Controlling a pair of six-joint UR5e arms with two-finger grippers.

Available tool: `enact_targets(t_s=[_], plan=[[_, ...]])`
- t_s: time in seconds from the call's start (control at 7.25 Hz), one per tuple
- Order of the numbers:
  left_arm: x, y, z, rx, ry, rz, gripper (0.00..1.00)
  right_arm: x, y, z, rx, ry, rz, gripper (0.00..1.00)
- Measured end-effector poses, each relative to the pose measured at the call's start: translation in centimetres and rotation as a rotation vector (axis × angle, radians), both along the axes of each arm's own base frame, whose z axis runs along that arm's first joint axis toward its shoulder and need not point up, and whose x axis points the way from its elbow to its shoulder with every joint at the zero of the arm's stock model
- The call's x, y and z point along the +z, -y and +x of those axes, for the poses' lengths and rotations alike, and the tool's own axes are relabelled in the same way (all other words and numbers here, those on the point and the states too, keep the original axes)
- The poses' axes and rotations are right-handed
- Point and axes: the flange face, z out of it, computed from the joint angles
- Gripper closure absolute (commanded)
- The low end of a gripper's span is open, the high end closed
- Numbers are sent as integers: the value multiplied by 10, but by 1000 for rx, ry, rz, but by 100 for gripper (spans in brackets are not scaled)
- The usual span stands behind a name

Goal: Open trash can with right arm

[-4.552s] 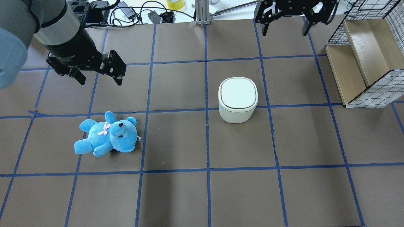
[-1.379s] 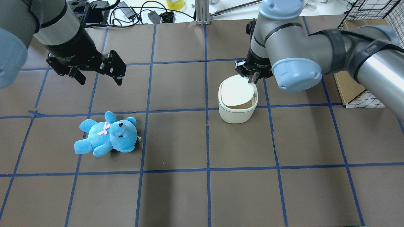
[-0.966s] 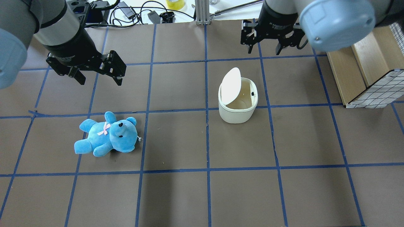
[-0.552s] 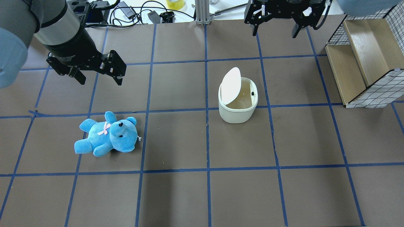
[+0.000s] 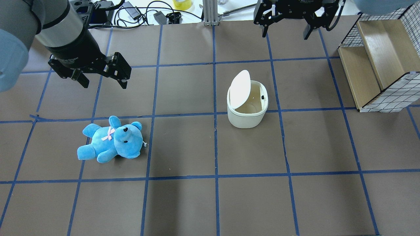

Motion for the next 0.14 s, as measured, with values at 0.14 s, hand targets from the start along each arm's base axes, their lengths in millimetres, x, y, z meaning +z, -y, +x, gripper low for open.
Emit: enact_targets(t_s=[0.14], plan=[[0,0,0,0,0,0,0,-1,0,0,0,0,1,0]])
